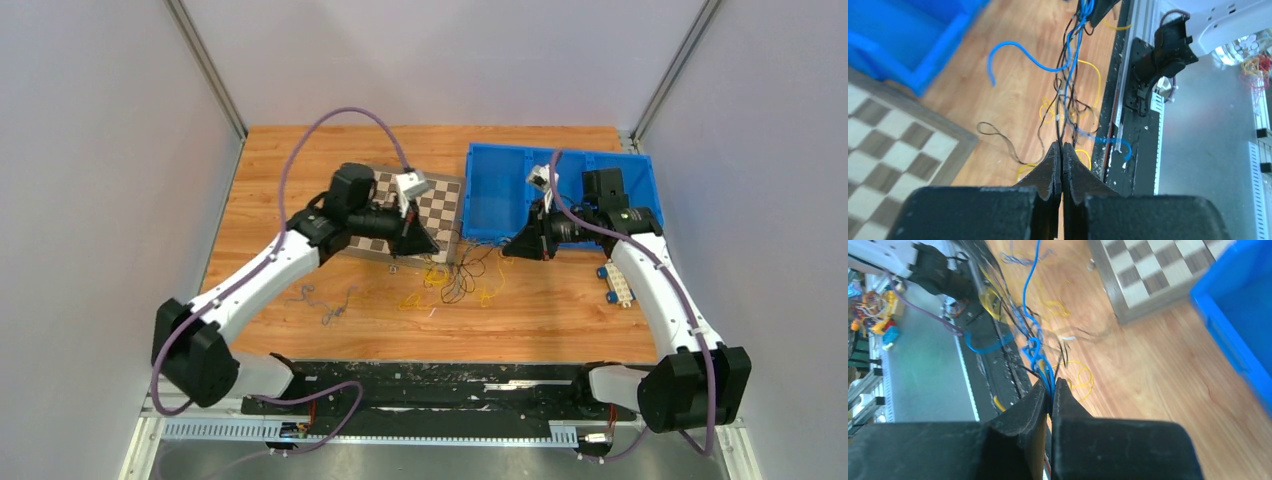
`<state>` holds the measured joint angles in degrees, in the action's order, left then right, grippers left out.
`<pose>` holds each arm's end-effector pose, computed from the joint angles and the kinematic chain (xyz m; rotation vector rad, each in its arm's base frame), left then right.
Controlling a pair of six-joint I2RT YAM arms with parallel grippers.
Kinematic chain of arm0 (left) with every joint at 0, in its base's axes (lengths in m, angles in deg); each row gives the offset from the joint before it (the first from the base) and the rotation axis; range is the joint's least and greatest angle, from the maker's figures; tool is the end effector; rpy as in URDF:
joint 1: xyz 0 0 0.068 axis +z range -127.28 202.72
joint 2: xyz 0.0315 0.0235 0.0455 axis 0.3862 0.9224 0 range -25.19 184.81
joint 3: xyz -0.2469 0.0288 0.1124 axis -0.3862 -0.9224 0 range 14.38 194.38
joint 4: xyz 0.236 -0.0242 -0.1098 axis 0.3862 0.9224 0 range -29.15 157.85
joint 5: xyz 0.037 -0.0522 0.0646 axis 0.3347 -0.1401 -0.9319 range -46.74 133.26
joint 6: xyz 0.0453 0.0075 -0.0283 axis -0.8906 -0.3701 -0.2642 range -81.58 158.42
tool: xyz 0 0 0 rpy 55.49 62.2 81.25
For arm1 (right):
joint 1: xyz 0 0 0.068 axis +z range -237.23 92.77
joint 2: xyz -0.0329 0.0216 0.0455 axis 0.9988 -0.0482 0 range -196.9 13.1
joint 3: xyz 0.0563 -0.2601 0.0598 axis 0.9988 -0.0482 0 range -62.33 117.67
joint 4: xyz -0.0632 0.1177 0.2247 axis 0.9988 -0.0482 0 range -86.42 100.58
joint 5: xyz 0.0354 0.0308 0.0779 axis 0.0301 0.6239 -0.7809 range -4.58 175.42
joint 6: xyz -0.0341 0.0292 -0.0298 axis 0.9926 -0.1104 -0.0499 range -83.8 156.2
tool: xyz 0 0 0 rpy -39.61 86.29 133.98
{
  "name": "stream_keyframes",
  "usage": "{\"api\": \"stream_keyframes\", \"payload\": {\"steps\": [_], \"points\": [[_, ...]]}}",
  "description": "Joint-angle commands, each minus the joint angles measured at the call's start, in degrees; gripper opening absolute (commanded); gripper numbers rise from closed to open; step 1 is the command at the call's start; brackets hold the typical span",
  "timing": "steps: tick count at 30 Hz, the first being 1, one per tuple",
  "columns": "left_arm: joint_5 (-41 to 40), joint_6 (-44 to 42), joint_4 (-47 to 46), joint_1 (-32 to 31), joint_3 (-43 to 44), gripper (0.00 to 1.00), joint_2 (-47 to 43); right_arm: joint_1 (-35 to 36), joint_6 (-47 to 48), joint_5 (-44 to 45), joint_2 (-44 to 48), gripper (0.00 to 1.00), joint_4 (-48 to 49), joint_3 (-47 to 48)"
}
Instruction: Untangle the cables
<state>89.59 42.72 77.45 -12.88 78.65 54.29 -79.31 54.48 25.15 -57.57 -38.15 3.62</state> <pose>0.2352 -0.2001 0.3147 1.0626 1.9137 -1.2608 0.2298 0.0632 0.3286 -0.8955 2.0153 1.1873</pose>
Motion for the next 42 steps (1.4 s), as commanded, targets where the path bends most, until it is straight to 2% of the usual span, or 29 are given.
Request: {"api": "stream_keyframes", "payload": {"steps": [1, 5, 13, 16, 24, 27, 34, 39, 42], "points": [[8.1, -3.8, 6.6, 9.3, 1.1, 0.0, -8.6, -4.3, 11.0, 8.4, 1.2, 0.0, -3.1, -5.6], [13.3, -3.8, 12.7, 16.9, 3.7, 0.0, -11.7, -7.3, 17.6, 14.3, 0.3, 0.0, -3.8, -10.5], [14.6, -6.2, 19.7, 29.5, 6.5, 0.0, -17.8, -16.6, 27.6, 19.4, -4.9, 0.0, -7.4, -12.0], [14.6, -10.0, 23.5, 33.4, 8.4, 0.0, -18.5, -19.2, 30.4, 20.7, -5.6, 0.0, -8.7, -12.0], [12.5, -22.8, 33.8, 51.3, 12.5, 0.0, -16.1, -27.4, 38.6, 23.3, -5.8, 0.0, -13.4, -11.1], [11.0, -28.8, 37.7, 54.2, 13.6, 0.0, -13.5, -29.7, 40.2, 23.6, -5.9, 0.0, -15.1, -10.2], [8.6, -33.6, 38.9, 61.8, 12.9, 0.0, -7.4, -33.6, 43.6, 24.1, -6.0, 0.0, -18.7, -7.4], [2.8, -39.5, 36.9, 63.8, 7.8, 0.0, -5.9, -35.4, 45.0, 23.1, -6.6, 0.0, -21.5, -4.3], [5.8, -47.0, 40.9, 63.8, 4.9, 0.0, -5.4, -35.5, 46.5, 18.0, -6.3, 0.0, -25.6, -1.9]]}}
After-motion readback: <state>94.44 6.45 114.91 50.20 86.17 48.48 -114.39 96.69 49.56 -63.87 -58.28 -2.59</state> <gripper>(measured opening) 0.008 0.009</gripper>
